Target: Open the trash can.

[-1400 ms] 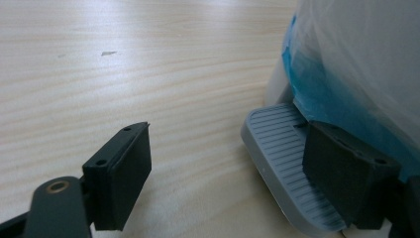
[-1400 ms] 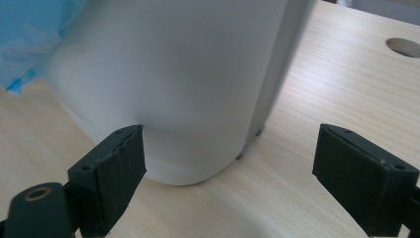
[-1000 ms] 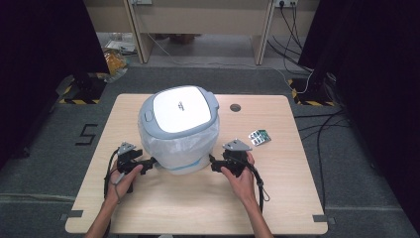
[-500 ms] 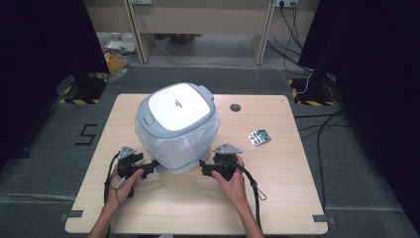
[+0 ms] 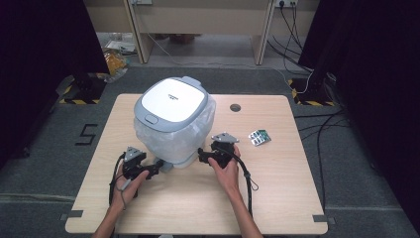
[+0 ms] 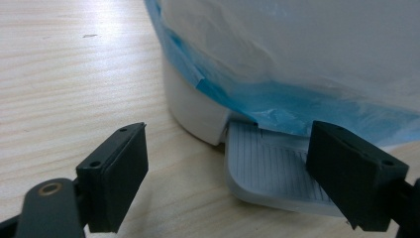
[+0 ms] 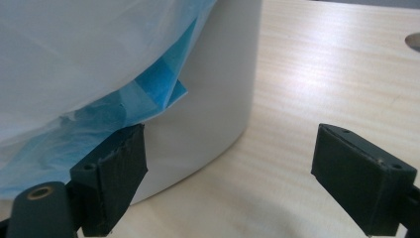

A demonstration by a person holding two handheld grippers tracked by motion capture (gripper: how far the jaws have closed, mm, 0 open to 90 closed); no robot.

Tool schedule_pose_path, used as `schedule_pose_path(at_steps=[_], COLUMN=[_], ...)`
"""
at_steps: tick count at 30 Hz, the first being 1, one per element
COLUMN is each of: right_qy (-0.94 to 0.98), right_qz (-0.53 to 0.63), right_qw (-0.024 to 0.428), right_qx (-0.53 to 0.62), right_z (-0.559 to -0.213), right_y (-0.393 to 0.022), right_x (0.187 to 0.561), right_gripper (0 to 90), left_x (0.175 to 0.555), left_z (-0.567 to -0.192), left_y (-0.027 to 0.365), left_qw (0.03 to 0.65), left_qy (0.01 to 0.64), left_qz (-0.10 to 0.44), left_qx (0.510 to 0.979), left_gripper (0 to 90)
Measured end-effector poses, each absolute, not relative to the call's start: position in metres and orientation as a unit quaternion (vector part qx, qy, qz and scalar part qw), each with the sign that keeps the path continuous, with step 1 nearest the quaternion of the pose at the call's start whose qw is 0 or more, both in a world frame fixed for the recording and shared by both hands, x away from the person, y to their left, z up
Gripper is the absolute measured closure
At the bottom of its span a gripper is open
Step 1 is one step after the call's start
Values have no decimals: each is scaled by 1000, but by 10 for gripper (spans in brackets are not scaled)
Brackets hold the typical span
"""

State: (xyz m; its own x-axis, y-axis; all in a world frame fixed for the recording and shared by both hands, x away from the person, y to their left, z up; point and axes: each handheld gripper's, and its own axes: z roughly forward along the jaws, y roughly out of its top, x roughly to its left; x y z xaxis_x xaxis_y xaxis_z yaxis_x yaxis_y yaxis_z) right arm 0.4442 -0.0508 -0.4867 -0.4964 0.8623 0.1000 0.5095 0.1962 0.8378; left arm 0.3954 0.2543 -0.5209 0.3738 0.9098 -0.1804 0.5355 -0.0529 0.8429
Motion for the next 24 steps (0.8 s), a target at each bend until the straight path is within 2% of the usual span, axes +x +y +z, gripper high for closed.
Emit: schedule_pose_path(at_steps=[5, 7, 13, 18, 24], right_qy=[750, 743, 743, 743, 748], right_qz=[434, 445, 440, 423, 410], right_qw=[203, 187, 181, 187, 201], right_qx=[456, 463, 471, 483, 482], right_z=[-484, -484, -483, -488, -490], right_y=[-50, -53, -73, -96, -115], right_x=[457, 458, 451, 447, 436], right_gripper=[169, 187, 185, 192, 191], left_x=[392, 388, 372, 365, 364], left_z=[-521, -521, -513, -513, -513], left_y=[253, 254, 242, 222, 218], left_qw=[455, 460, 474, 464, 461], left_qy=[520, 518, 472, 430, 427], left_qz=[209, 200, 210, 219, 218], left_qx=[692, 693, 713, 743, 747], left_gripper=[175, 164, 187, 222, 256])
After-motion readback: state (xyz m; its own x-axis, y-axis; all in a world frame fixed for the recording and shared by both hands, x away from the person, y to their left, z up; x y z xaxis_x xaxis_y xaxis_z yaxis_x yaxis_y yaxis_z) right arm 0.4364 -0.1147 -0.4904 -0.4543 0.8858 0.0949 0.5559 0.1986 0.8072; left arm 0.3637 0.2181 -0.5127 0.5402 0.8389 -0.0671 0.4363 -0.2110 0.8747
